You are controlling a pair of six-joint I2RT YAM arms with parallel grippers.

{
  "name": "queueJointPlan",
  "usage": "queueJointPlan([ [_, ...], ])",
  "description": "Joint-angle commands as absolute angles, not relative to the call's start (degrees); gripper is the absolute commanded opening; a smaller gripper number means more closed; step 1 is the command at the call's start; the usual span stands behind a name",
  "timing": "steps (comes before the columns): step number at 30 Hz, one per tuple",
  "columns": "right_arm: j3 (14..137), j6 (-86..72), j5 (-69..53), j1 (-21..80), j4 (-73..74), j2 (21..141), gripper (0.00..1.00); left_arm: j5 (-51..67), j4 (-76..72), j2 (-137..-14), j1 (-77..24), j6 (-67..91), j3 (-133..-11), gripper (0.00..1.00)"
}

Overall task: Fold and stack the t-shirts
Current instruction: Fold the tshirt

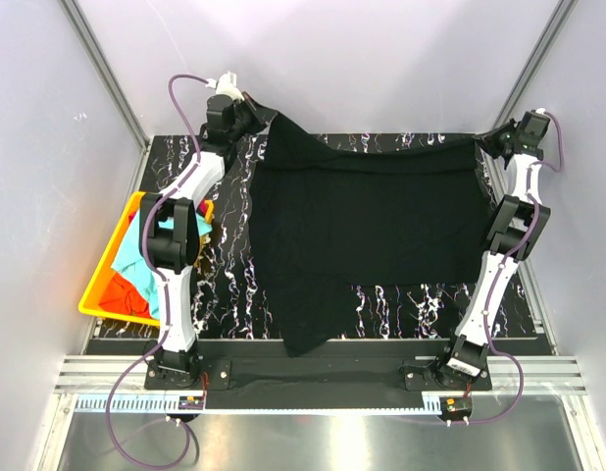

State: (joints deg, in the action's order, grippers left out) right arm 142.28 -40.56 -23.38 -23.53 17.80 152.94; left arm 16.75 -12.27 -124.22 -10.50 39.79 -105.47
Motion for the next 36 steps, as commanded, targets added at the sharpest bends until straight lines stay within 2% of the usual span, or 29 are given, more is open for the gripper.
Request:
queueJointPlan([
  [1, 147.2, -43.3, -21.6, -25.8, 7.7, 154.7, 0.0, 16.9, -20.7, -125.1, -10.1, 40.3, -111.9, 0.0],
  [13, 151.8, -49.5, -21.2, -24.5, 0.8, 160.5, 0.0, 17.6, -17.9, -128.0, -9.8, 37.2, -117.2, 0.0],
  [20, 144.9, -47.8, -20.6, -24.5, 0.6, 154.6, 0.0, 20.2, -15.5, -126.9, -9.9, 37.8, -115.7, 0.0],
  [29, 131.4, -44.2, -19.2, -24.7, 3.3, 144.8, 0.0, 19.3, -10.7, -115.0, -9.8, 37.4, -99.8, 0.0],
  [36, 130.5, -40.3, -19.2, -25.1, 9.4, 142.3, 0.0, 21.9, -8.9, -107.1, -10.5, 40.5, -87.8, 0.0],
])
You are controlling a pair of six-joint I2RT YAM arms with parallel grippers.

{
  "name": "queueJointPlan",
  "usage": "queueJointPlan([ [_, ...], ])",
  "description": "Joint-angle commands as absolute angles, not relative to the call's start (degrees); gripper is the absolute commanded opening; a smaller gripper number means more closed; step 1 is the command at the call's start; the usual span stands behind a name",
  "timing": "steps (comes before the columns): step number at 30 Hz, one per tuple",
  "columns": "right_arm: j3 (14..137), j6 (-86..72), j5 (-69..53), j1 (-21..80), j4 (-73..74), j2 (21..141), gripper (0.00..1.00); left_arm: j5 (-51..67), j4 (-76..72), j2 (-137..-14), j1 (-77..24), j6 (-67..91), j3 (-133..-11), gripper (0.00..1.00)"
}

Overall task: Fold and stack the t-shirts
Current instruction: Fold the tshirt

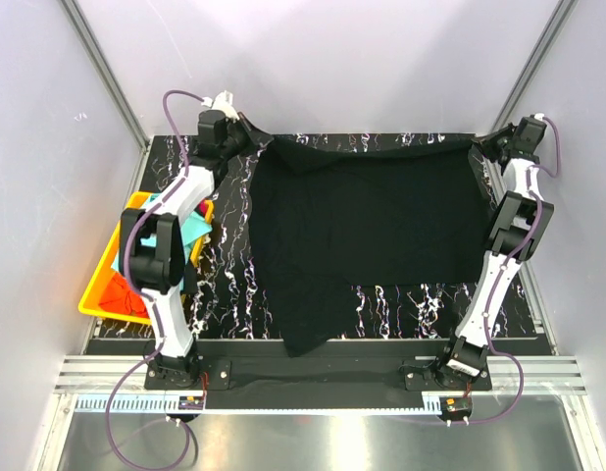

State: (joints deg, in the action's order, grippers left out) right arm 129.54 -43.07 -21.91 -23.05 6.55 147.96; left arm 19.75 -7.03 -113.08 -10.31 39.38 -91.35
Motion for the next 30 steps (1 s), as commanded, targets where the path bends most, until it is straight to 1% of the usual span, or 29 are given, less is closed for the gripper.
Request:
queueJointPlan([
  [1, 130.6, -39.2, -18.9, -25.1, 10.4, 141.9, 0.0, 21.8, -8.5, -105.4, -10.7, 41.1, -86.7, 0.0],
  [9, 126.1, -36.5, -17.4, -25.4, 14.1, 139.0, 0.0, 22.4, -5.6, -100.1, -10.9, 43.3, -78.9, 0.0],
  [16, 120.9, -35.5, -14.4, -25.7, 14.2, 135.2, 0.0, 23.9, -4.6, -98.8, -11.4, 44.8, -75.8, 0.0],
  [22, 115.4, -34.3, -13.4, -25.8, 14.3, 132.6, 0.0, 23.1, -0.4, -97.0, -11.5, 42.3, -74.7, 0.0],
  [30, 111.8, -31.0, -11.6, -25.8, 15.6, 130.5, 0.0, 23.4, 2.5, -95.8, -11.4, 40.6, -72.2, 0.0],
])
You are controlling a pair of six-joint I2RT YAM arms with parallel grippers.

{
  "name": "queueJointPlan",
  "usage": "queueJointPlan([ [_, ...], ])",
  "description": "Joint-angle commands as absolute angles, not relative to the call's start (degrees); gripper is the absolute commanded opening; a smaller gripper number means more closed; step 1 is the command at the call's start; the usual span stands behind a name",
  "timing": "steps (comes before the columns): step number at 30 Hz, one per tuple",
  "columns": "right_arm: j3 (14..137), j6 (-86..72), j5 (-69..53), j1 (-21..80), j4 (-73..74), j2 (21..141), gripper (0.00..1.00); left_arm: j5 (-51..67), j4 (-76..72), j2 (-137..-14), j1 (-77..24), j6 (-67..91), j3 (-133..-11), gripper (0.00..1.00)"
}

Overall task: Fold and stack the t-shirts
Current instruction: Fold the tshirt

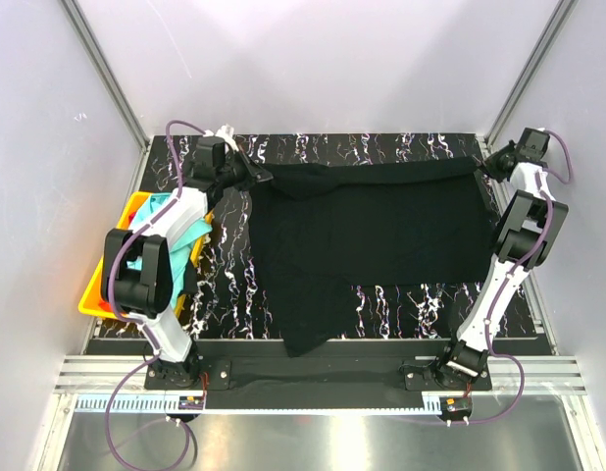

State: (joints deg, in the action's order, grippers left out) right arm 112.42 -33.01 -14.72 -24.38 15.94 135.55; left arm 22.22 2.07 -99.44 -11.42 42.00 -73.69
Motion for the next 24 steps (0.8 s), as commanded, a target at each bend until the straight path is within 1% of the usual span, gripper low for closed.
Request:
queueJointPlan([
  [1, 111.1, -30.5, -11.4, -25.8, 15.8, 130.1, 0.0, 23.1, 3.5, -95.6, -11.3, 40.3, -72.2, 0.0],
  [7, 108.2, -28.7, -10.5, -25.8, 15.8, 128.1, 0.0, 22.6, 5.9, -94.2, -10.4, 38.8, -72.6, 0.0],
  [24, 103.6, -28.1, -9.8, -25.8, 16.0, 127.9, 0.0, 25.8, 7.8, -96.3, -9.9, 38.8, -70.7, 0.0],
])
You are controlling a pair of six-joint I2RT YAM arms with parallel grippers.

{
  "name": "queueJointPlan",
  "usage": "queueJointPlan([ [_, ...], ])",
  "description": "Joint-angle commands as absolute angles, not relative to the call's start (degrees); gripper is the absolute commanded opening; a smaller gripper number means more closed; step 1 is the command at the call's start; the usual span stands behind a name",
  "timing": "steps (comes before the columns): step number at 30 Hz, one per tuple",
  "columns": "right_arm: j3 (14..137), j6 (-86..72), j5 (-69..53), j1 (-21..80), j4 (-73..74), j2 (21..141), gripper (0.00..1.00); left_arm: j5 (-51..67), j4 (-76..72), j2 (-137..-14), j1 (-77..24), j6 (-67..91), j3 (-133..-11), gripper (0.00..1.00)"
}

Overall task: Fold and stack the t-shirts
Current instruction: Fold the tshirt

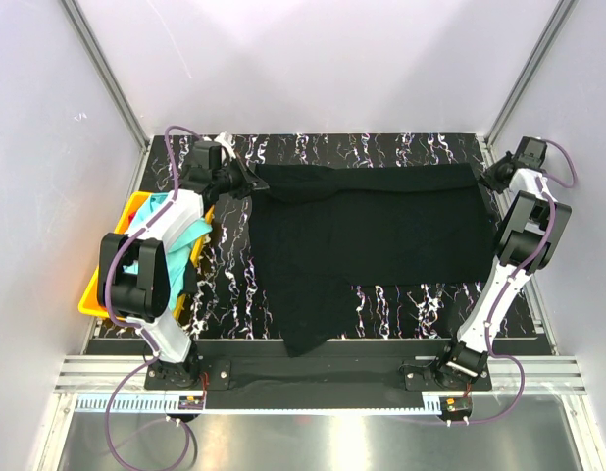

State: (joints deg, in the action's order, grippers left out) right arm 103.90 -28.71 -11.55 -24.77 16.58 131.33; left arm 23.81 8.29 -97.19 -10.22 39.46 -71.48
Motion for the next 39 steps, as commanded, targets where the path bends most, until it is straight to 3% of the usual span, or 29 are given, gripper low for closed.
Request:
queueJointPlan([
  [1, 103.5, -28.1, -9.7, -25.8, 15.9, 128.0, 0.0, 25.8, 7.9, -96.2, -9.9, 38.8, -70.6, 0.0],
  [39, 101.0, -26.8, -8.5, -25.8, 17.3, 128.4, 0.0, 26.0, 9.3, -94.2, -9.4, 38.5, -66.0, 0.0],
])
